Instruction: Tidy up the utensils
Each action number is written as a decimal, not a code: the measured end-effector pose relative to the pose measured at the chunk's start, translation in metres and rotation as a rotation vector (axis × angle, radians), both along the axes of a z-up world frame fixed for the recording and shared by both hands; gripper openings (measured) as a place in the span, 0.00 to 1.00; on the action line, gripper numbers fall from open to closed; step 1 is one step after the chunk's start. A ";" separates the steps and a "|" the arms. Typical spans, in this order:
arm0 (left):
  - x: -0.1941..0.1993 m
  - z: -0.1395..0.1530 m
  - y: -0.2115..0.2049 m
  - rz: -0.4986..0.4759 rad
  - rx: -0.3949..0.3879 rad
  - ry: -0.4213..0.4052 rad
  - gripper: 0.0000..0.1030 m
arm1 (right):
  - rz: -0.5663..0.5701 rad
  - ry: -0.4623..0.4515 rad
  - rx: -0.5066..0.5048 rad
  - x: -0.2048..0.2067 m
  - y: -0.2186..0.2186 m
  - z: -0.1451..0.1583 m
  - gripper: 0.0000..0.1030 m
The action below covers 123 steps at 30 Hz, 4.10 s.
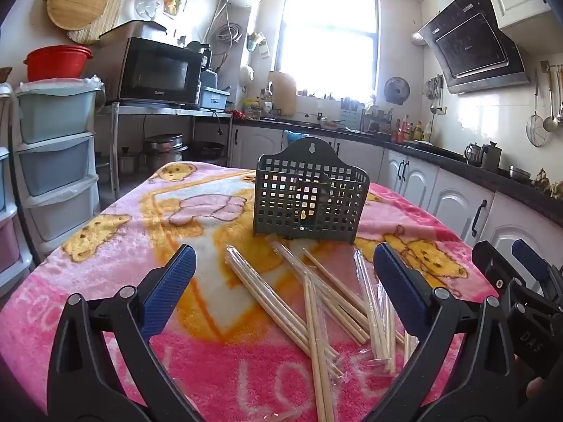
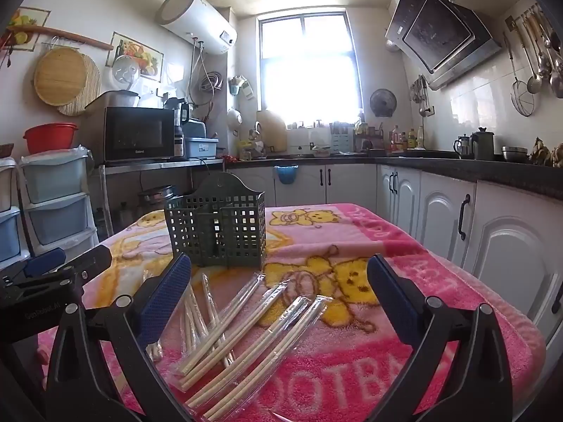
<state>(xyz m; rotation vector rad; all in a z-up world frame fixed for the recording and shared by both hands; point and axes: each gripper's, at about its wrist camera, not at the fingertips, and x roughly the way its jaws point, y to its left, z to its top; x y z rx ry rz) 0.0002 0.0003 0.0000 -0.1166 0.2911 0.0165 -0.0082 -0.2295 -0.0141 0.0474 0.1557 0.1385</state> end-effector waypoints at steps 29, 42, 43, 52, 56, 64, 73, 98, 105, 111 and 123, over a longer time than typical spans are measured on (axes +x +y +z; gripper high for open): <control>-0.001 -0.003 0.001 0.002 -0.006 0.000 0.91 | 0.001 -0.001 -0.004 0.001 0.001 -0.003 0.94; -0.001 -0.004 0.003 0.000 -0.010 -0.002 0.91 | 0.003 0.001 -0.004 0.001 0.004 -0.001 0.94; -0.001 -0.004 0.003 0.000 -0.009 -0.002 0.91 | 0.004 0.002 -0.004 0.001 0.004 -0.001 0.94; 0.001 -0.003 0.003 -0.001 -0.010 -0.001 0.91 | 0.004 0.002 -0.005 0.001 0.004 -0.001 0.94; -0.001 -0.002 0.004 0.000 -0.009 -0.002 0.91 | 0.005 0.002 -0.004 0.001 0.004 -0.001 0.94; -0.001 -0.004 0.006 0.001 -0.008 0.005 0.91 | 0.011 0.009 -0.005 0.000 0.005 0.000 0.94; 0.005 -0.006 0.008 0.007 -0.027 0.023 0.91 | 0.043 0.023 -0.019 0.005 0.006 0.003 0.94; 0.073 0.012 0.011 -0.204 -0.006 0.234 0.91 | 0.145 0.226 -0.098 0.091 0.002 0.033 0.94; 0.102 -0.003 0.007 -0.250 0.004 0.355 0.91 | 0.166 0.348 -0.104 0.130 -0.002 0.023 0.94; 0.124 -0.021 0.005 -0.335 -0.041 0.465 0.80 | 0.184 0.476 -0.128 0.162 0.002 0.005 0.83; 0.151 -0.051 0.007 -0.427 -0.171 0.636 0.50 | 0.273 0.688 -0.087 0.207 0.007 -0.029 0.52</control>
